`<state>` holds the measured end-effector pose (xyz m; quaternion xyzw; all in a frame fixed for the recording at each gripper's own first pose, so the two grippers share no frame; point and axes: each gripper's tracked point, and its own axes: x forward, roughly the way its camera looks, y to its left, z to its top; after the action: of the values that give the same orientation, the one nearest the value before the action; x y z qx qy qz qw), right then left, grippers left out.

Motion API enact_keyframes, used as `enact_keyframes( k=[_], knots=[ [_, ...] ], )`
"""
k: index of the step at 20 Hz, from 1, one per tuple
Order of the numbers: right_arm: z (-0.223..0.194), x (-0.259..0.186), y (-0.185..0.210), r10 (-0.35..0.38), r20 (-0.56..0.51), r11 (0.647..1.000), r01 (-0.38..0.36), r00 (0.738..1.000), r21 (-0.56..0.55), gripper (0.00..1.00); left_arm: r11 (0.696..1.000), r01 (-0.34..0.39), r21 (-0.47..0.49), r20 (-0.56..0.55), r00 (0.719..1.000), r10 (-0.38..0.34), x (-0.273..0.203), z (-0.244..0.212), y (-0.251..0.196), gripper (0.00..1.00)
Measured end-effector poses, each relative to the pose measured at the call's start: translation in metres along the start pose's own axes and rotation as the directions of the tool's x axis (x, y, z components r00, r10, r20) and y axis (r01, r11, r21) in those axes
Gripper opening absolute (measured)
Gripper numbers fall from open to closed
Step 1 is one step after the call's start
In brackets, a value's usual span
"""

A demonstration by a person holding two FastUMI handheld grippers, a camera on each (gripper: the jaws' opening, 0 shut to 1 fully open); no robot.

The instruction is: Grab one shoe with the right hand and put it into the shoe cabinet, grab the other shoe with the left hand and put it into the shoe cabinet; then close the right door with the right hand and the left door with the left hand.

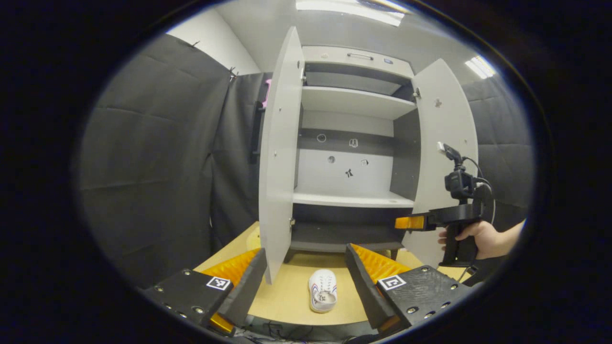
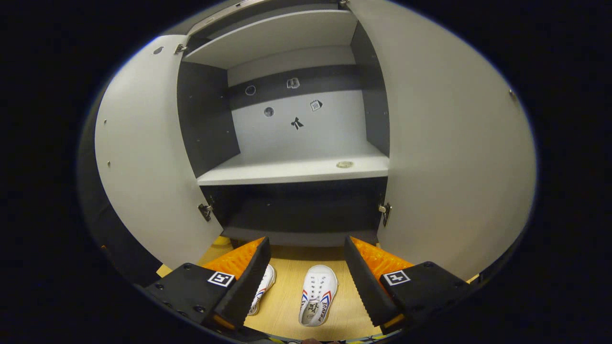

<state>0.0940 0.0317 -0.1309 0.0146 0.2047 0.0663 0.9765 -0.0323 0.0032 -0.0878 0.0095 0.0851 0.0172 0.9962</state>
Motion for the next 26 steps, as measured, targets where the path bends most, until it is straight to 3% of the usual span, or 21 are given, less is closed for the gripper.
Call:
enact_keyframes(
  k=[6, 12, 17, 20, 21, 22, 26],
  knots=[
    [-0.094, 0.044, 0.0, 0.035, -0.224, 0.999, -0.027, 0.974, 0.039, 0.99, 0.999, 0.053, -0.001, -0.15, 0.987, -0.053, 0.012, -0.052, -0.022, 0.95],
    [-0.166, 0.073, 0.014, 0.08, -0.374, 0.997, -0.065, 0.924, 0.051, 0.98, 0.998, 0.06, -0.008, -0.189, 0.98, -0.06, 0.024, -0.065, -0.034, 0.95],
    [-0.201, 0.094, 0.016, 0.06, -0.446, 0.998, -0.044, 0.893, 0.046, 0.98, 0.999, 0.029, 0.018, -0.198, 0.98, -0.025, 0.032, -0.075, -0.016, 0.95],
    [-0.225, 0.099, 0.017, 0.025, -0.507, 0.999, -0.033, 0.862, -0.009, 0.99, 1.0, -0.027, 0.008, -0.209, 0.977, 0.029, 0.028, -0.081, 0.001, 0.95],
    [-0.228, 0.103, 0.016, 0.0, -0.507, 0.998, -0.03, 0.862, -0.052, 0.99, 0.998, -0.062, 0.003, -0.194, 0.979, 0.061, 0.026, -0.078, 0.012, 0.97],
    [-0.232, 0.107, 0.014, -0.026, -0.509, 0.995, -0.027, 0.86, -0.097, 0.92, 0.996, -0.083, -0.012, -0.181, 0.98, 0.08, 0.025, -0.074, 0.018, 0.94],
    [-0.243, 0.112, 0.014, -0.14, -0.51, 0.965, 0.002, 0.849, -0.261, 0.93, 0.99, -0.131, -0.045, -0.196, 0.973, 0.12, 0.023, -0.081, 0.034, 0.94]
  ],
)
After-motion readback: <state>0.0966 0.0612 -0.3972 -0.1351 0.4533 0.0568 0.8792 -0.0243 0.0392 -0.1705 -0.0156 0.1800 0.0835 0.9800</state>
